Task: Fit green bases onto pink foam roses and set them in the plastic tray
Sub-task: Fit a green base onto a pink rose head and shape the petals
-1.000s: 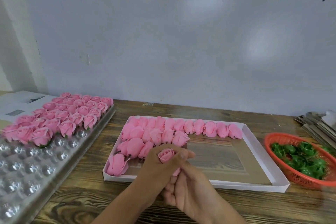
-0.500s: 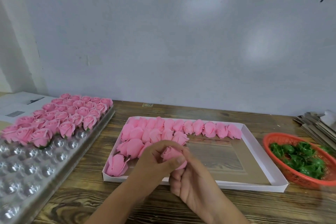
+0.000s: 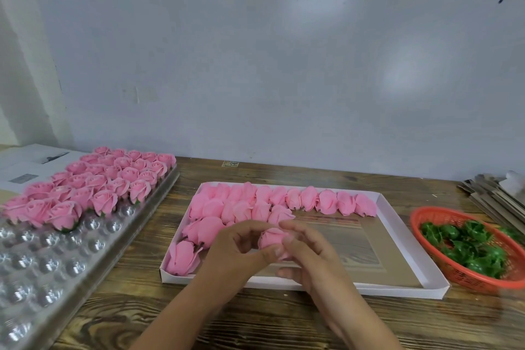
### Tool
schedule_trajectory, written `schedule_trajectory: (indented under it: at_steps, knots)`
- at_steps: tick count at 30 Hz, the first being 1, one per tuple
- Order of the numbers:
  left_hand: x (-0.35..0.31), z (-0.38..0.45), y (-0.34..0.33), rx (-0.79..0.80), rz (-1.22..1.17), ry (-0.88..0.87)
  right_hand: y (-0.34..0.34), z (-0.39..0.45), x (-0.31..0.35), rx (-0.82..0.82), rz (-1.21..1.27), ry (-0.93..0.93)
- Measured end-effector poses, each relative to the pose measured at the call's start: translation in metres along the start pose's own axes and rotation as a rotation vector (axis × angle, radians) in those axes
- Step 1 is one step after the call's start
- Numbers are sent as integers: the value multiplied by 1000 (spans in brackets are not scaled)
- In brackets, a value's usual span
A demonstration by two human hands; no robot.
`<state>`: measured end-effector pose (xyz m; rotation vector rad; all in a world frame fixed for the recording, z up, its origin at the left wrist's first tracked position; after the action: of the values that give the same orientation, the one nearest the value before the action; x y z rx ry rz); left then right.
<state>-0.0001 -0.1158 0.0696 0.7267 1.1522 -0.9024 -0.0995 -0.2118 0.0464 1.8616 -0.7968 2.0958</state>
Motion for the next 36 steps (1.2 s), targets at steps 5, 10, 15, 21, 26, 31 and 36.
schedule_trajectory:
  at_steps: [5,10,15,21,26,31,36]
  knots:
    - [7,1,6,-26,16,29,2,-2,4,-25,-4,17]
    - [14,1,7,3,45,61,1,-2,4,-12,33,12]
    - [14,1,9,-37,111,58,1,-1,1,-23,28,-19]
    - [14,0,9,-21,93,48,1,-3,2,-18,32,-26]
    - [13,1,7,-3,98,-4,4,-2,-2,-49,125,-69]
    - [16,1,6,6,93,-13,3,-2,-2,-29,101,-89]
    - [13,0,5,6,135,-29,5,-2,-2,-29,41,-93]
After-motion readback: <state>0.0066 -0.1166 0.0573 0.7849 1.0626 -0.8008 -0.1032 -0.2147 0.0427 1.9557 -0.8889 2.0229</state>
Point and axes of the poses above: each hand's wrist, its own z-axis towards the middle knuckle, its own y-axis out of the back of the hand, x = y × z, the point moved 7 cm from there along z, towards the middle knuckle, and after that the axes turned 5 degrees about x, right-handed, at the moved point
